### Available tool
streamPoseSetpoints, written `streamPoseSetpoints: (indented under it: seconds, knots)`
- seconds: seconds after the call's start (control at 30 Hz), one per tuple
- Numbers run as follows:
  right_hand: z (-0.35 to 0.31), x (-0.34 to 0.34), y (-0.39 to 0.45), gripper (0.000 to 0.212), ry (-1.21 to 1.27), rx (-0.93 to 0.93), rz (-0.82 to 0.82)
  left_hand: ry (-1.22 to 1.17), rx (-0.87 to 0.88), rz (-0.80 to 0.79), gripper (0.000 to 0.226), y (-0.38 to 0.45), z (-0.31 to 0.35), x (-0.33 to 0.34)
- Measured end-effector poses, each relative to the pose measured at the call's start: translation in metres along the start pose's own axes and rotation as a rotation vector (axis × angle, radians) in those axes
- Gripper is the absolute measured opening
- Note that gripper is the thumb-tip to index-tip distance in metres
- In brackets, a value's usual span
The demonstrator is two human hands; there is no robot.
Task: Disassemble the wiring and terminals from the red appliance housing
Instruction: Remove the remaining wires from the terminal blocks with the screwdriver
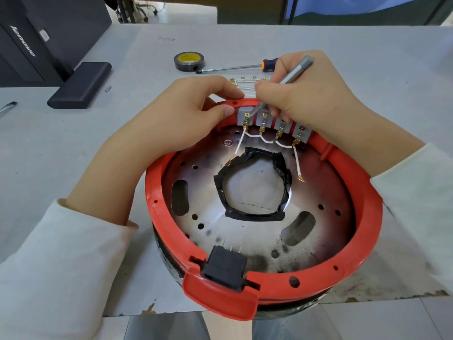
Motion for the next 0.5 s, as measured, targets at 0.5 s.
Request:
streamPoseSetpoints:
  seconds: [0.5]
  knots:
    - [-0.010, -0.011, -0.011, 0.030, -0.007, -0.070, 0.054, -0.030, -0.034, -0.002, 0.030, 0.000, 0.001, 0.000]
Point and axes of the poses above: each hand's wrist, its own y-axis towards the middle knuckle, its own x-axis out of the palm, z = x × y, the point moved 6 cm from there along y, towards the middle knuckle, and after that the axes turned 1 degree about -z, right-handed, at the moved point
